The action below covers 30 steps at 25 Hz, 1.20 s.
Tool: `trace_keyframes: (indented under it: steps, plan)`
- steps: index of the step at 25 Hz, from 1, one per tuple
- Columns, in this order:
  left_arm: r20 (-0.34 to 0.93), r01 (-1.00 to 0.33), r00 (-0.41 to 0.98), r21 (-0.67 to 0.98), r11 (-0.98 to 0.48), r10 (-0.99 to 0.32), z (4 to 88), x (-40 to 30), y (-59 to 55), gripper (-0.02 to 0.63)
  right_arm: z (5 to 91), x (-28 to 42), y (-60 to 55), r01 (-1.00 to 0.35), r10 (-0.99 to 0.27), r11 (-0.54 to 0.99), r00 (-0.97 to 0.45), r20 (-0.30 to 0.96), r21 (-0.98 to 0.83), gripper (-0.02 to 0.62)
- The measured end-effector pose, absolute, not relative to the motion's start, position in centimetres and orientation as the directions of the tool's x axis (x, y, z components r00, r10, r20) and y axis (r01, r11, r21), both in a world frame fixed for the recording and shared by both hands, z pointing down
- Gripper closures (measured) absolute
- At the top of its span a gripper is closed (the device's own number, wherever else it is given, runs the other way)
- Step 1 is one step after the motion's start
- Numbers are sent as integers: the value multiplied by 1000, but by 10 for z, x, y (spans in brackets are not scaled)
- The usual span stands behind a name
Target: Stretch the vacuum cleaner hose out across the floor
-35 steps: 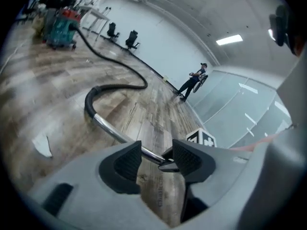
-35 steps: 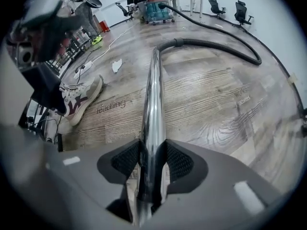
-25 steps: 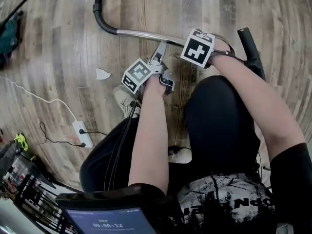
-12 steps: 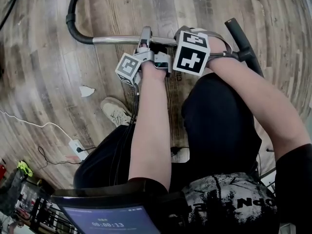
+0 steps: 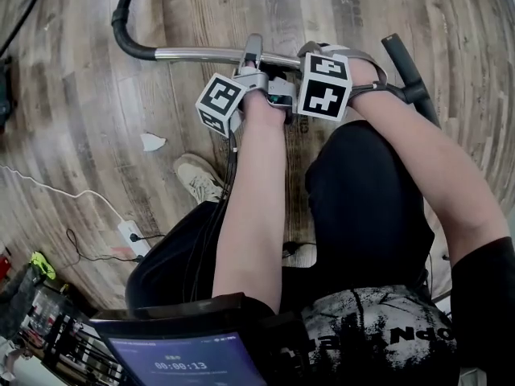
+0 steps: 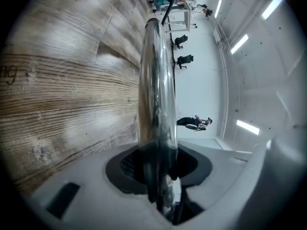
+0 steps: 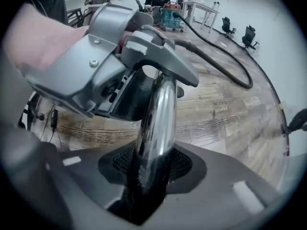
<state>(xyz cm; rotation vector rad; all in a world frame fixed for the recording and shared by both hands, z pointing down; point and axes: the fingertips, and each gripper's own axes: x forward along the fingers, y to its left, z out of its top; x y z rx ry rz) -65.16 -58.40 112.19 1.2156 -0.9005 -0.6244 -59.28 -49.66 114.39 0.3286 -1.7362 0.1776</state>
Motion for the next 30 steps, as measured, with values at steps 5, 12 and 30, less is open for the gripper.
trace_keyframes:
  steps: [5, 12, 30]
  plan:
    - [213, -69, 462, 976, 205, -861, 1117, -684, -597, 469, 1135, -593, -489, -333, -80, 943, -190, 979, 12, 434]
    - [108, -68, 458, 994, 86, -882, 1083, -708, -630, 483, 1132, -571, -489, -361, -94, 933, -213, 972, 11, 434]
    - [261, -344, 477, 934, 95, -839, 1053, -699, -631, 456, 1120, -593, -512, -388, -194, 914, -161, 968, 119, 515]
